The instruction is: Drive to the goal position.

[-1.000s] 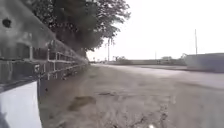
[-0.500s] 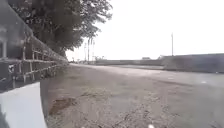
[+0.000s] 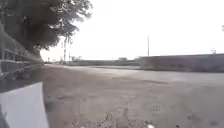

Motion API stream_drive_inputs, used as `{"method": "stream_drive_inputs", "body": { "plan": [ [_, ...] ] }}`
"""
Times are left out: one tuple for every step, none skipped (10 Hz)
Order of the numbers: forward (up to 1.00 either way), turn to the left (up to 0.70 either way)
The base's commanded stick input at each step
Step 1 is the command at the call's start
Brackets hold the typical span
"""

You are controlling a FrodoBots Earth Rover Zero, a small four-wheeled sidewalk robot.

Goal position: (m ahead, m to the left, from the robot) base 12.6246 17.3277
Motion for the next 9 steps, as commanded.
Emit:
{"method": "stream_drive_inputs", "body": {
  "plan": [
    [0.00, 0.00],
    [0.00, 0.00],
    [0.00, 0.00],
    [0.70, 0.00],
    [0.70, 0.00],
    [0.70, 0.00],
    [0.70, 0.00],
    [0.70, 0.00],
    [0.70, 0.27]
  ]
}}
